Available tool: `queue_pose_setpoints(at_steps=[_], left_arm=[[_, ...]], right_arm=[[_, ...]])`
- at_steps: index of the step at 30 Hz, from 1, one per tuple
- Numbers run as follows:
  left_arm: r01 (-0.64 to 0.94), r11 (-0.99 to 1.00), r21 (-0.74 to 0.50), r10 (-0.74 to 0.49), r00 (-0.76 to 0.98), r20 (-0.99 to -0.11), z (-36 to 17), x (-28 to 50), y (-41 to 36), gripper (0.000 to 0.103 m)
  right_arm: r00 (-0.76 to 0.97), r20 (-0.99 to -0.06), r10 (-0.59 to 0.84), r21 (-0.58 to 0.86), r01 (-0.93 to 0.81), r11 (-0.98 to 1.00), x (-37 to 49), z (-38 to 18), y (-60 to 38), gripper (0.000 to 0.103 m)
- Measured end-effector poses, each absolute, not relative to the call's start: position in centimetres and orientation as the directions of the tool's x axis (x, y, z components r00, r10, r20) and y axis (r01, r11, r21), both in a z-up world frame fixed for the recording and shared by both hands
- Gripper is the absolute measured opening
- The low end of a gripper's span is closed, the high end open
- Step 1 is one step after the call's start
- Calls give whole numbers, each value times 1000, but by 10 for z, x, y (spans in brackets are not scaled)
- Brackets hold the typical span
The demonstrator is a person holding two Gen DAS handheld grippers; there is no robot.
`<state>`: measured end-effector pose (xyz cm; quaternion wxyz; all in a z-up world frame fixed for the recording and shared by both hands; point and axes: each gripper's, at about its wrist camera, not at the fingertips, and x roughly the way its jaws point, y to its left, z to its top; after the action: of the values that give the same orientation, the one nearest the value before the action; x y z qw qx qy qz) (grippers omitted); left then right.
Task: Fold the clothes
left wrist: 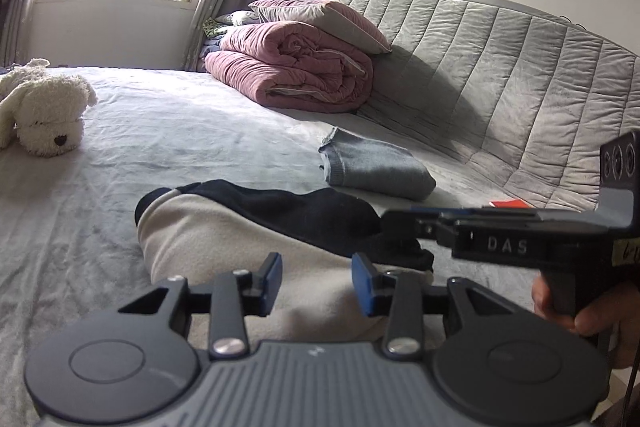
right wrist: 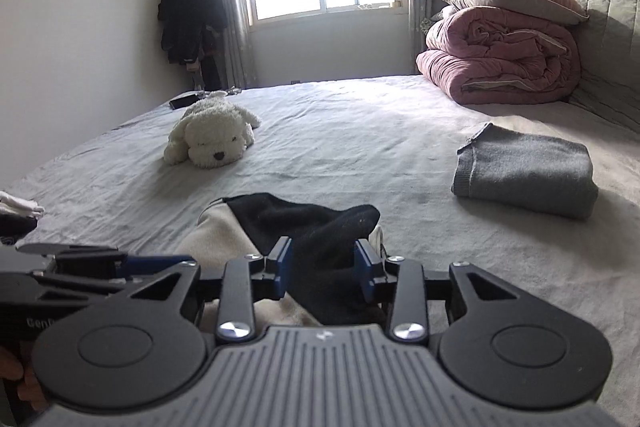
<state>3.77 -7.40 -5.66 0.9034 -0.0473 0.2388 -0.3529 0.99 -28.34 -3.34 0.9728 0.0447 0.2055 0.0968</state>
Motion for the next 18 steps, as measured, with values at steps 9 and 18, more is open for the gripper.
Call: queue_pose_setpoints(at_steps=[9, 18], left_arm=[[695, 714, -91, -656, 617, -434, -80, 21, -93, 49], [710, 690, -141, -690, 587, -422, -81, 24, -84, 49]], right_arm=[[876, -397, 272, 47, -277, 960, 52, -43, -256, 38], [871, -453, 188, 62, -179, 982, 62, -62, -297, 34]])
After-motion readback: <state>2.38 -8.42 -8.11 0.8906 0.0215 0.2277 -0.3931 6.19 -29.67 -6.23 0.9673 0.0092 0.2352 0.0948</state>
